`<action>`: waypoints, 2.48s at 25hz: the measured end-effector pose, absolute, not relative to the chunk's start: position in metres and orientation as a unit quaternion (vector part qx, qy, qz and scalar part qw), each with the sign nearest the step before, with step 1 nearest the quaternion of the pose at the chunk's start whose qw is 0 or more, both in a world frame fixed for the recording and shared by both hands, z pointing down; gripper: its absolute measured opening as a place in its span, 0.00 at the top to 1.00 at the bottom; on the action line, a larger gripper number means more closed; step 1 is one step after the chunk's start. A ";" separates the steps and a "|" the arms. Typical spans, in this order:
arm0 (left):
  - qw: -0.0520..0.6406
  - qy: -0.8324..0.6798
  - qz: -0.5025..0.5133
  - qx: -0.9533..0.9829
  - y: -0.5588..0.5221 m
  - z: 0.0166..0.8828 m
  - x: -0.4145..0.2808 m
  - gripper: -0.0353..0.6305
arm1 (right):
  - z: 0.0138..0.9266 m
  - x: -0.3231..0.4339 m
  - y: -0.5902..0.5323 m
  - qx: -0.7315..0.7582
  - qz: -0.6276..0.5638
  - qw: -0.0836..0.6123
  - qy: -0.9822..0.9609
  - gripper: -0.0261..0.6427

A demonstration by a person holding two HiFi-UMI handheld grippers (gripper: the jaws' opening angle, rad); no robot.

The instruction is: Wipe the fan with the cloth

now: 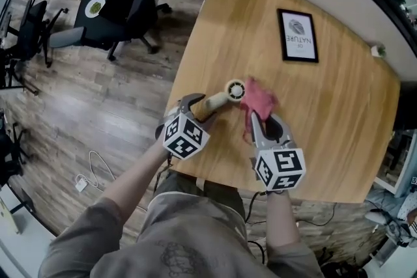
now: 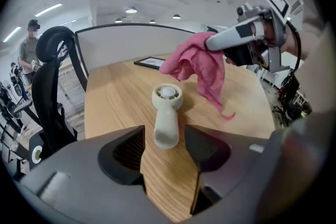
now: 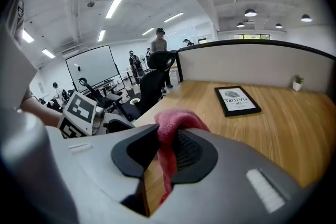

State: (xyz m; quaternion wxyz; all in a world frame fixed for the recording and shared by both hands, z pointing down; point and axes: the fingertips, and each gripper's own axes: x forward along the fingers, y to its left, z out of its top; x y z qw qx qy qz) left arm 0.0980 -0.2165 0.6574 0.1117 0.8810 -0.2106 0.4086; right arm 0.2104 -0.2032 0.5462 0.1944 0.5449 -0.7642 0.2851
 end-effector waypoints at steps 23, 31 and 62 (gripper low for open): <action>0.120 -0.214 0.375 0.894 -0.213 0.691 0.104 0.69 | 0.625 0.164 -0.245 0.500 0.336 0.237 -0.762 0.85; 0.099 -0.214 0.372 0.898 -0.210 0.691 0.105 0.69 | 0.645 0.100 -0.220 0.406 0.370 0.260 -0.794 0.85; 0.098 -0.185 0.375 0.903 -0.206 0.692 0.107 0.69 | 0.645 0.097 -0.218 0.411 0.412 0.213 -0.785 0.85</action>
